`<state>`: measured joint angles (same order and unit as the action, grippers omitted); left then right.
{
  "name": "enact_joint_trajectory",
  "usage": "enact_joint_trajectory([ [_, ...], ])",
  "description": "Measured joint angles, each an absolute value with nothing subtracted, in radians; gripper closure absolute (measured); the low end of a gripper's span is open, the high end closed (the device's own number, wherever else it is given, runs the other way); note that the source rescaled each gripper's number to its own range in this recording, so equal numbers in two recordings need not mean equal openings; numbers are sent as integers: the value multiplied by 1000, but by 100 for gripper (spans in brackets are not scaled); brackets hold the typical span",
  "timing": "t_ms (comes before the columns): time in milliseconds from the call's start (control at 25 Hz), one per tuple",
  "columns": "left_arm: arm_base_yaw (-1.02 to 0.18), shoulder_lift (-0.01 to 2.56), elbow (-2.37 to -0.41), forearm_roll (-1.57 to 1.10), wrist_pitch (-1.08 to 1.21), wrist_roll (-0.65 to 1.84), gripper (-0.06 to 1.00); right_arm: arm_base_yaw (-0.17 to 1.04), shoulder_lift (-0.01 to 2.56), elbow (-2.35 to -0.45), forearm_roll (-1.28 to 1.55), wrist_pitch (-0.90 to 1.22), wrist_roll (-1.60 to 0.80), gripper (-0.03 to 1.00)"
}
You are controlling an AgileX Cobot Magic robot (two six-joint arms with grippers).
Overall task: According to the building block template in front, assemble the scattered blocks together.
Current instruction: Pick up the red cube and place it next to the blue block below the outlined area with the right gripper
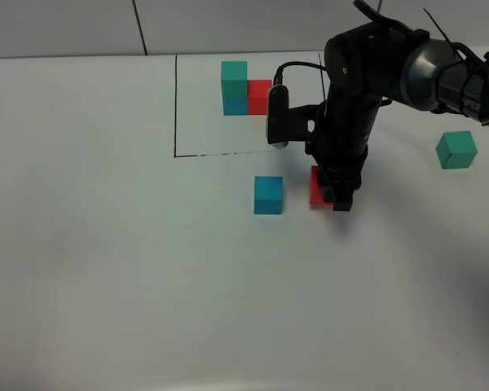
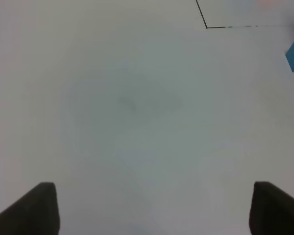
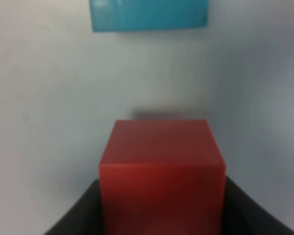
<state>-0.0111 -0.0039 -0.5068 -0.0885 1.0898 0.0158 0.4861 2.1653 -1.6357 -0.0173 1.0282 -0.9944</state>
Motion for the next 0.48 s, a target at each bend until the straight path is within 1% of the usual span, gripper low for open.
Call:
enact_joint_trajectory([
  [480,-11,-4,-507,-88,1090,16,18,523,2226,-1641,-11,1000,-993,95],
])
